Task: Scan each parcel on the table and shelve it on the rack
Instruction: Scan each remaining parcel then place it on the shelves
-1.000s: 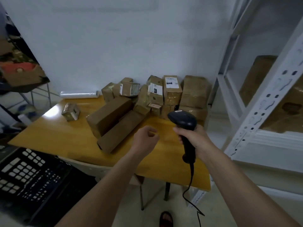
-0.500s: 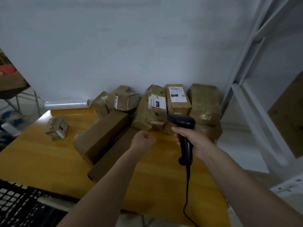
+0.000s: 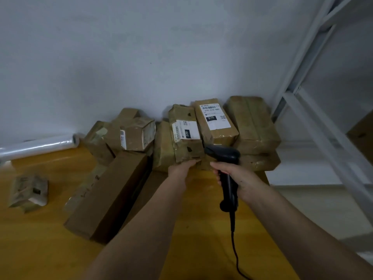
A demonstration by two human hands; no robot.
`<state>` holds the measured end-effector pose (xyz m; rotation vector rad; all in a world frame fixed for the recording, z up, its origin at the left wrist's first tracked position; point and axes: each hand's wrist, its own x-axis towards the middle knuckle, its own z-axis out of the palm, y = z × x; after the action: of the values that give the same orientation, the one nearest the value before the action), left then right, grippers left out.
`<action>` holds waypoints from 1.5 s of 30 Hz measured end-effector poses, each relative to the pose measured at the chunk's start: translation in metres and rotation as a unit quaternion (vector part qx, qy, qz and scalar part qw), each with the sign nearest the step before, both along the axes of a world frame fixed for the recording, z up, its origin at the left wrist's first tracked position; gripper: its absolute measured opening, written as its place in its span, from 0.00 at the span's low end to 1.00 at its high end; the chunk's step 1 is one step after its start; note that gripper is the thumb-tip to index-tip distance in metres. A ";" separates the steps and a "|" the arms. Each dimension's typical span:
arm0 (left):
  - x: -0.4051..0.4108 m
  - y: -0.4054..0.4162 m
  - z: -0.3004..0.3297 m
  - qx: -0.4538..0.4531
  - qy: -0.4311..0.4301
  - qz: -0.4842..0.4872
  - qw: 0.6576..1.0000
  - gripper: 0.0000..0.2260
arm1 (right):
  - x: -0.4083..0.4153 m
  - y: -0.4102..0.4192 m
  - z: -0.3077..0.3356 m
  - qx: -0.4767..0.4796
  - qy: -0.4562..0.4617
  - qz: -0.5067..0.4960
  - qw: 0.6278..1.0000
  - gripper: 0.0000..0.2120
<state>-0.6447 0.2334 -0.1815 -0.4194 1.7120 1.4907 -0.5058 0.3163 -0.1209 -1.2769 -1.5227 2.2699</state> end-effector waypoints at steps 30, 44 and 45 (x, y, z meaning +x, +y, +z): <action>-0.027 -0.065 0.039 0.001 0.390 0.082 0.917 0.31 | -0.034 -0.023 0.026 0.122 0.042 0.021 0.991 0.07; -0.054 -0.094 0.080 -0.130 0.589 0.072 0.794 0.24 | -0.004 -0.044 0.070 0.258 0.121 0.130 0.950 0.09; -0.054 -0.093 0.081 -0.132 0.590 0.074 0.793 0.24 | -0.002 -0.044 0.072 0.260 0.127 0.130 0.948 0.08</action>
<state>-0.6982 0.1407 -0.1004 0.3922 2.9230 1.7578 -0.5078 0.2720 -0.0484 -0.6470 -2.0864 1.8628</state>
